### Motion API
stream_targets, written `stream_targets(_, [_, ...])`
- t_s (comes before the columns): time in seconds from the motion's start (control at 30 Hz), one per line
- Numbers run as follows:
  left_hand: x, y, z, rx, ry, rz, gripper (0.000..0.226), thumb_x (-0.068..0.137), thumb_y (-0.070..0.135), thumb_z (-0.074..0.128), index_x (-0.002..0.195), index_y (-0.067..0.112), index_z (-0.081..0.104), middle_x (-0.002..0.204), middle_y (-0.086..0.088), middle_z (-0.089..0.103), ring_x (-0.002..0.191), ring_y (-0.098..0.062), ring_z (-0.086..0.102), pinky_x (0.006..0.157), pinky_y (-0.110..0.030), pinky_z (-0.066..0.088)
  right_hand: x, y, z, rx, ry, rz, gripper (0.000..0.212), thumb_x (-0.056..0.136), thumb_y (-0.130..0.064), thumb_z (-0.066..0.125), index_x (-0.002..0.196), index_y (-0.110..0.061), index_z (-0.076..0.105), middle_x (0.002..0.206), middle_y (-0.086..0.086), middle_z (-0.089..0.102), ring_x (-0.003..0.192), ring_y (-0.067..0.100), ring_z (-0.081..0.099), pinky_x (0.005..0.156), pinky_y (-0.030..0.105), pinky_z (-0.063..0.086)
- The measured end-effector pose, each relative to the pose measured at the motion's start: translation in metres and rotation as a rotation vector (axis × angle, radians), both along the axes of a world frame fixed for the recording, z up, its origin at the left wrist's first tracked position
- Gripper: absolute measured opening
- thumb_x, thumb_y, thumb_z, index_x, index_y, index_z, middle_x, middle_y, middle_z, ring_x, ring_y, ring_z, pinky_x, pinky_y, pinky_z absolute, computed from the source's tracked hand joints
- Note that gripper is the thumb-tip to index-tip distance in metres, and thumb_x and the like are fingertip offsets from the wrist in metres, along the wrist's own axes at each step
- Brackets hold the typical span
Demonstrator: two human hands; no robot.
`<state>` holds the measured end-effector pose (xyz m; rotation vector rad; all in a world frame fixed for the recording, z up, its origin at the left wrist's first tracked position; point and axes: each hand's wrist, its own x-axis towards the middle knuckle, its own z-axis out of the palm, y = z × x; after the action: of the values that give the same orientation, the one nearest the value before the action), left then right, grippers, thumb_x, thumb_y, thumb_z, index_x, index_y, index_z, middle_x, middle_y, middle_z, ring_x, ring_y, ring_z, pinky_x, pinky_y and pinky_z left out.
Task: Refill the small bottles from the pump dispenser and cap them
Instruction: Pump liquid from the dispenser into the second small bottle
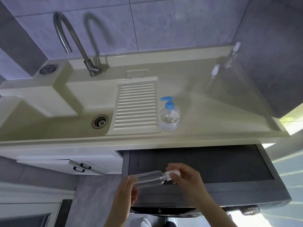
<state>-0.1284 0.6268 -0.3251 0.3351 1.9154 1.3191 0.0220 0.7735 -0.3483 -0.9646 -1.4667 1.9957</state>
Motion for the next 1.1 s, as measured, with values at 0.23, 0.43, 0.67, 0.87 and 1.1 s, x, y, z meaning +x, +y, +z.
stream_targets(0.23, [0.013,0.015,0.0,-0.005,0.051,0.004,0.035,0.096,0.028,0.04,0.082,-0.001,0.054,0.049,-0.002,0.048,0.042,-0.011,0.04,0.042,-0.022,0.032,0.001,0.015,0.003,-0.29,0.083,-0.017,0.021,0.08,-0.015,0.065,0.097,-0.004,0.071,0.097,0.007,0.073,0.087,0.018,0.067,0.074,0.026,0.054])
stream_targets(0.43, [0.014,0.028,-0.002,0.037,0.048,0.03,0.038,0.09,0.036,0.051,0.084,-0.001,0.054,0.051,-0.005,0.048,0.041,-0.011,0.041,0.039,-0.019,0.033,-0.012,0.013,0.005,-0.486,0.078,-0.171,0.024,0.099,-0.01,0.043,0.103,-0.004,0.066,0.098,0.017,0.071,0.089,0.025,0.068,0.072,0.027,0.057])
stream_targets(0.67, [-0.007,0.027,-0.02,0.002,0.024,0.008,0.032,0.101,0.02,0.037,0.082,0.002,0.056,0.046,0.0,0.047,0.047,-0.019,0.041,0.048,-0.029,0.033,0.002,0.007,-0.011,0.171,-0.403,0.234,0.018,0.098,-0.015,0.051,0.089,-0.025,0.063,0.067,-0.006,0.062,0.056,0.005,0.054,0.055,0.022,0.043])
stream_targets(0.87, [-0.036,0.018,-0.035,-0.069,-0.062,-0.046,0.037,0.099,0.028,0.043,0.071,0.006,0.05,0.041,0.003,0.041,0.039,-0.012,0.034,0.047,-0.028,0.027,0.005,0.009,-0.022,0.77,-0.706,0.482,0.03,0.089,-0.035,0.061,0.119,-0.034,0.063,0.095,-0.025,0.053,0.095,-0.005,0.05,0.079,0.016,0.038])
stream_targets(1.1, [-0.064,0.01,-0.041,0.034,-0.291,0.046,0.04,0.088,0.034,0.059,0.076,-0.004,0.051,0.037,-0.005,0.045,0.027,-0.01,0.037,0.031,-0.016,0.028,0.008,0.004,-0.017,0.788,-0.87,0.251,0.021,0.084,-0.026,0.065,0.104,-0.03,0.068,0.102,-0.014,0.068,0.096,0.012,0.059,0.082,0.026,0.049])
